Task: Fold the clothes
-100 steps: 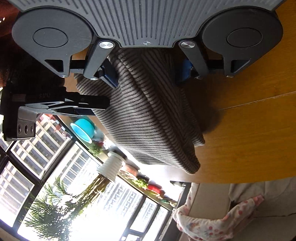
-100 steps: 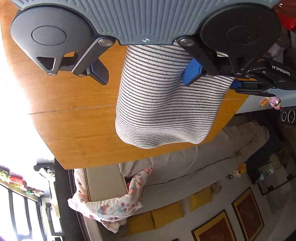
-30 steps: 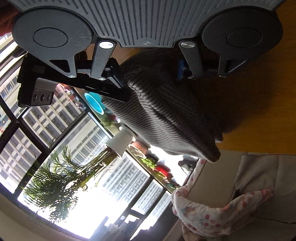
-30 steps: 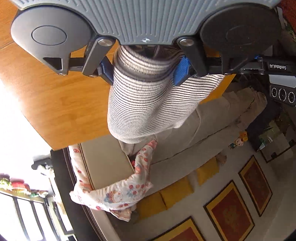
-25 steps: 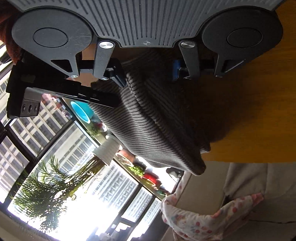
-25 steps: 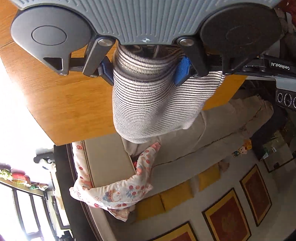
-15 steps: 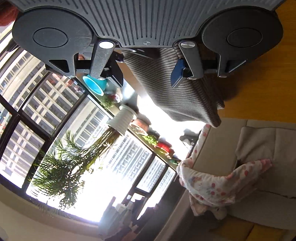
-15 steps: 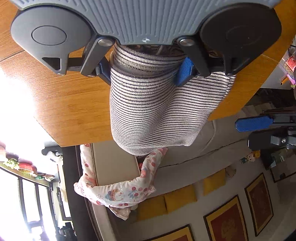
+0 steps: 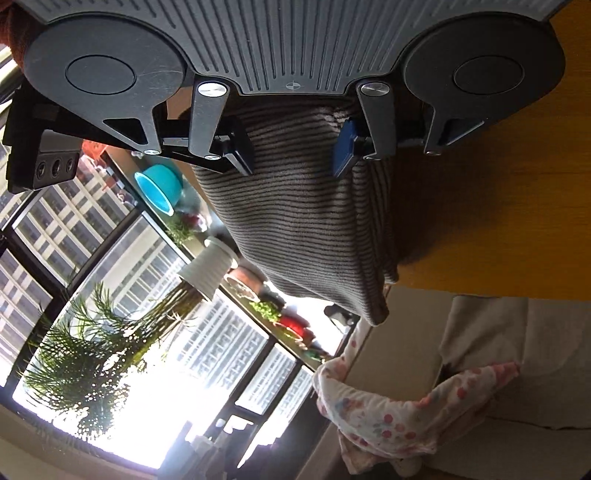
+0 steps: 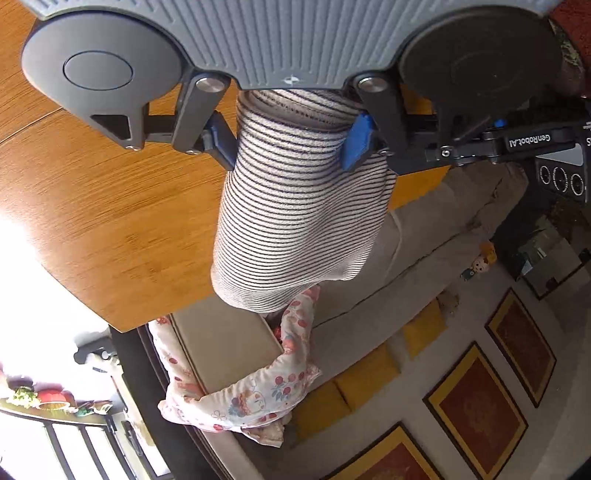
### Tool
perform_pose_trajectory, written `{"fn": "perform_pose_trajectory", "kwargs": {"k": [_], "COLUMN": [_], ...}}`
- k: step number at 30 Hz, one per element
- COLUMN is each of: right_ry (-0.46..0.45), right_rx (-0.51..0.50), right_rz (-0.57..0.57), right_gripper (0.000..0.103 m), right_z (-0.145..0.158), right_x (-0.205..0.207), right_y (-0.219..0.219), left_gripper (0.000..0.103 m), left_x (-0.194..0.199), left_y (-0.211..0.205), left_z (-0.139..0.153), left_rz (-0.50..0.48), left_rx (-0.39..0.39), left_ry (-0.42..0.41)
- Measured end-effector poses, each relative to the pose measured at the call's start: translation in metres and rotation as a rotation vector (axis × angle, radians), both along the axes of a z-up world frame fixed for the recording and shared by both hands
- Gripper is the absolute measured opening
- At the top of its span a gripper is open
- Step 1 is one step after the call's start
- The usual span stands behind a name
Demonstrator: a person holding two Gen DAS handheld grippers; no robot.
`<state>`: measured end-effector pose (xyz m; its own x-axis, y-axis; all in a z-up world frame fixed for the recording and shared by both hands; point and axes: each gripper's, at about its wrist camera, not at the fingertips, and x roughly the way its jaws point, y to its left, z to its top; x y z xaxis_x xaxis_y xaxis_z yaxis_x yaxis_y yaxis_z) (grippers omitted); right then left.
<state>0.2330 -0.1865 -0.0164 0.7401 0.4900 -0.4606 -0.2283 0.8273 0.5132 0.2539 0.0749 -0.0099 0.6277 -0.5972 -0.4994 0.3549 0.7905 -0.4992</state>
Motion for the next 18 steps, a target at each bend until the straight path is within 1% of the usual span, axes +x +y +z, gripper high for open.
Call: {"fn": "perform_pose_trajectory", "kwargs": {"k": [4,7,8,9,11,13,14,16,17,18], "right_ry": [-0.074,-0.027,-0.011,-0.015,-0.024,-0.022,-0.016,-0.002,-0.002,-0.023], "right_rx": [-0.026,-0.082,-0.101,-0.106,-0.128,-0.149,-0.153,-0.16,-0.162,-0.176], "right_rz": [0.027,-0.009,-0.021,-0.031,-0.046,-0.06,-0.067,-0.082,-0.094,-0.121], "right_gripper": [0.061,0.061,0.063,0.068,0.074,0.084,0.087,0.095,0.097,0.101], "right_z": [0.013,-0.002,-0.007,-0.007,-0.008,-0.008,-0.009,-0.009,-0.009,-0.007], "right_x": [0.001,0.006,0.007,0.006,0.006,0.007,0.008,0.01,0.009,0.002], "right_y": [0.007,0.007,0.007,0.006,0.007,0.008,0.008,0.007,0.007,0.007], "left_gripper": [0.052,0.052,0.052,0.052,0.052,0.052,0.052,0.052,0.053,0.057], "left_x": [-0.001,0.0,0.0,0.0,-0.002,-0.004,-0.005,-0.01,-0.017,-0.026], "left_y": [0.003,0.003,0.001,0.0,-0.001,-0.002,-0.002,-0.003,-0.005,-0.007], "left_z": [-0.003,-0.006,-0.006,-0.006,-0.006,-0.006,-0.006,-0.005,-0.003,0.001], "left_rz": [-0.005,-0.014,-0.017,-0.018,-0.017,-0.011,-0.006,0.007,0.015,0.019], "left_rx": [-0.011,-0.023,-0.018,-0.013,-0.001,0.004,0.003,0.003,0.016,0.045], "left_ry": [-0.003,-0.009,-0.014,-0.019,-0.03,-0.035,-0.038,-0.051,-0.064,-0.084]}}
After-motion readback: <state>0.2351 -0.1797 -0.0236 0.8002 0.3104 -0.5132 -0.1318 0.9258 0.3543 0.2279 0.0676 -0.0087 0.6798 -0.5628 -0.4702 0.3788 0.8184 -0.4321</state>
